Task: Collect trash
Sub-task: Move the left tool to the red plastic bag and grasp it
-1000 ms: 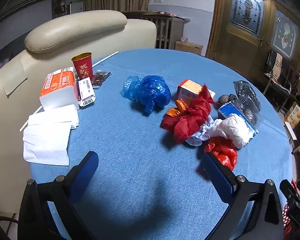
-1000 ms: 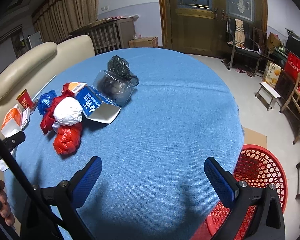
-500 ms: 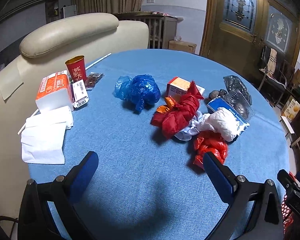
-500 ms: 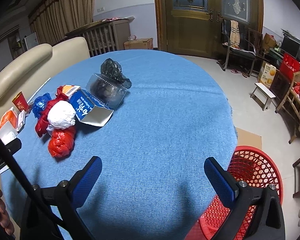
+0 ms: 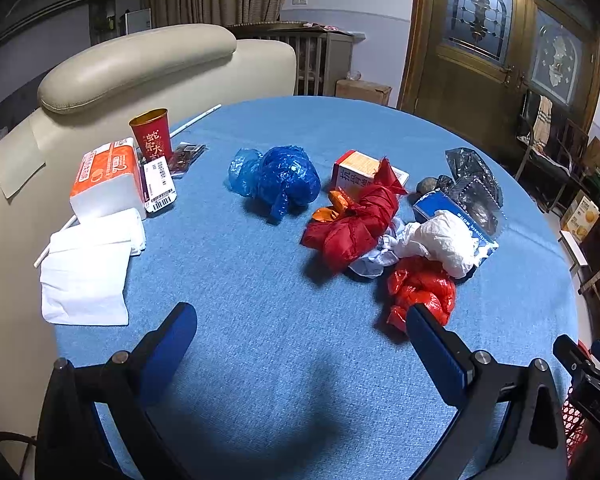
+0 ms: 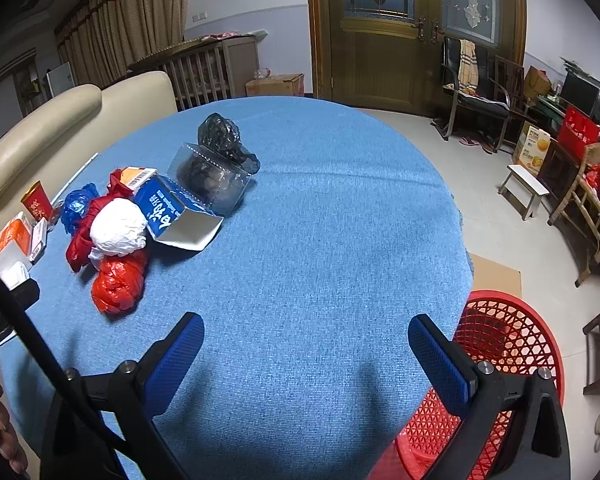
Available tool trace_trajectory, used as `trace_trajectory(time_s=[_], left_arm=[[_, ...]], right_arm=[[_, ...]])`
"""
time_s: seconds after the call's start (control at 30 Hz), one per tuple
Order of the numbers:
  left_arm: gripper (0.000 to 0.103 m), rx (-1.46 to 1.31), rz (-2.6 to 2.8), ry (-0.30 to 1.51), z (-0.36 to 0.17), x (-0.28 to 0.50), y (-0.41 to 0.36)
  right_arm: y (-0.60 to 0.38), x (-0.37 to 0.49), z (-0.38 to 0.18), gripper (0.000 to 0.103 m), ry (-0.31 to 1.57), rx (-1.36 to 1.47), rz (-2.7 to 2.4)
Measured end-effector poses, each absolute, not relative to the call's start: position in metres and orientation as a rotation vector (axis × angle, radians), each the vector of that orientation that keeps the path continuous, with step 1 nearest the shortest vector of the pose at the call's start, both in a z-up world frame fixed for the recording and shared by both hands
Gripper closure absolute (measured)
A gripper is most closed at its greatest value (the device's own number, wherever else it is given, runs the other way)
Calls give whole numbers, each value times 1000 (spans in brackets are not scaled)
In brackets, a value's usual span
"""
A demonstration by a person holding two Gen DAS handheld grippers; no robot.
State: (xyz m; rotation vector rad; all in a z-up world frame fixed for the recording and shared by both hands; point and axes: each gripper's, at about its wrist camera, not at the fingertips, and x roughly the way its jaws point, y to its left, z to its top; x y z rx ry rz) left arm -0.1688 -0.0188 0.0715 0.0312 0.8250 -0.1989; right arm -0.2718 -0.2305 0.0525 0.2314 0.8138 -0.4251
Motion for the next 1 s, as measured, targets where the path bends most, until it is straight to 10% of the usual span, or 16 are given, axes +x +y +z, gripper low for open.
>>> trace_trajectory(time_s=[0.83, 0.97, 1.0], left_arm=[[0, 146, -347, 917, 37, -147, -113], [53, 132, -381, 977, 23, -134, -120], [53, 105, -398, 997, 20, -131, -117]], right_arm=[[-252, -291, 47, 0, 819, 287, -444], [-257, -292, 43, 0, 828, 300, -449], [-258, -292, 43, 0, 830, 301, -449]])
